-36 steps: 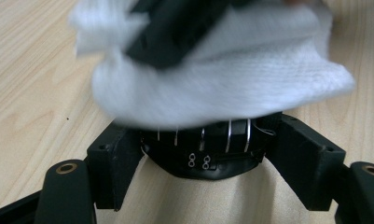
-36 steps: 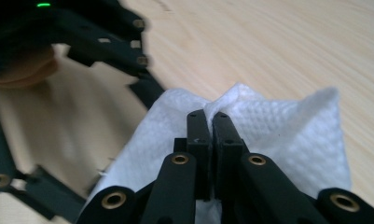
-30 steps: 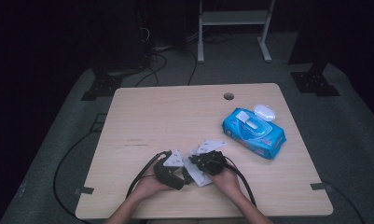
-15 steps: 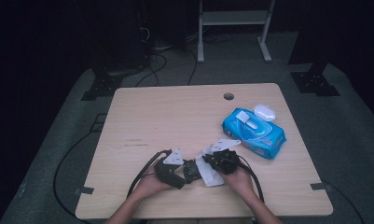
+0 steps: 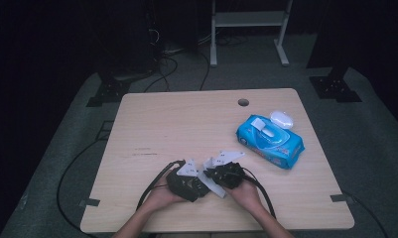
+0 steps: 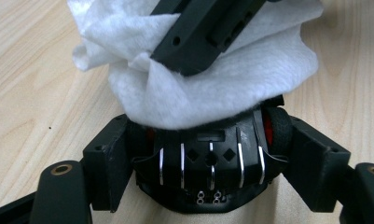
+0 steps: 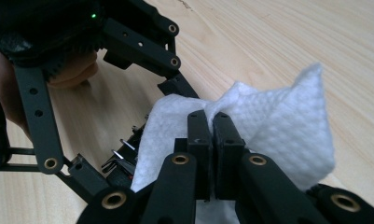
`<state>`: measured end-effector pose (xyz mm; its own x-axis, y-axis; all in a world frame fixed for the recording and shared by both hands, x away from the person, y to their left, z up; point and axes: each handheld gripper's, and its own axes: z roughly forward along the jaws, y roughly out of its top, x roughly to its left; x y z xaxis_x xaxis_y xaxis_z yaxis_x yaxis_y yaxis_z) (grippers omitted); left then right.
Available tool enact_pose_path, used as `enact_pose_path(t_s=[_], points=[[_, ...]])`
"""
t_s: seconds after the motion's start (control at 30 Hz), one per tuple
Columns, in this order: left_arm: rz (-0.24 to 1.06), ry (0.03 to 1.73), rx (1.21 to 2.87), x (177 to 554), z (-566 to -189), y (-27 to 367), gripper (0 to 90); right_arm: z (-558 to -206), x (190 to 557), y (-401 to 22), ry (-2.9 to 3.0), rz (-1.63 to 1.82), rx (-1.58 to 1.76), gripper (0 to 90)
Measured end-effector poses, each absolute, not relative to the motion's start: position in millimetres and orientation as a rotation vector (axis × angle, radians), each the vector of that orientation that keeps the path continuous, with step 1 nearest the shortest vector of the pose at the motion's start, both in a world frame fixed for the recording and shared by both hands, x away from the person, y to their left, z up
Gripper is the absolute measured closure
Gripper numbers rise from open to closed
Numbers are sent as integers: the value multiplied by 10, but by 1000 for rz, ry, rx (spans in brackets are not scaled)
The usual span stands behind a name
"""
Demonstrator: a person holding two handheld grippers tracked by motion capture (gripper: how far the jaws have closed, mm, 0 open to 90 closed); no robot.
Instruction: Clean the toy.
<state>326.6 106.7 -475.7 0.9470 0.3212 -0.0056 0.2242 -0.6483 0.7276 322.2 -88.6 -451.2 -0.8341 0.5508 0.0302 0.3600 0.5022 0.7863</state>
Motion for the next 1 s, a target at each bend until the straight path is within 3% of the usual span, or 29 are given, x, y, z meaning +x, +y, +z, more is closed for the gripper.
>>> enact_pose_path(t_s=[0.33,0.77,1.0], points=[[115,424,2275,3293,-4755,1144,243,-4519,3276,-1114,2483,1213,852,870],[178,372,2319,3252,-4755,1110,248,-4525,3040,-689,2671,1305,626,869],[169,379,2313,3255,-4758,1109,248,-4501,3110,-933,2597,1253,716,871]])
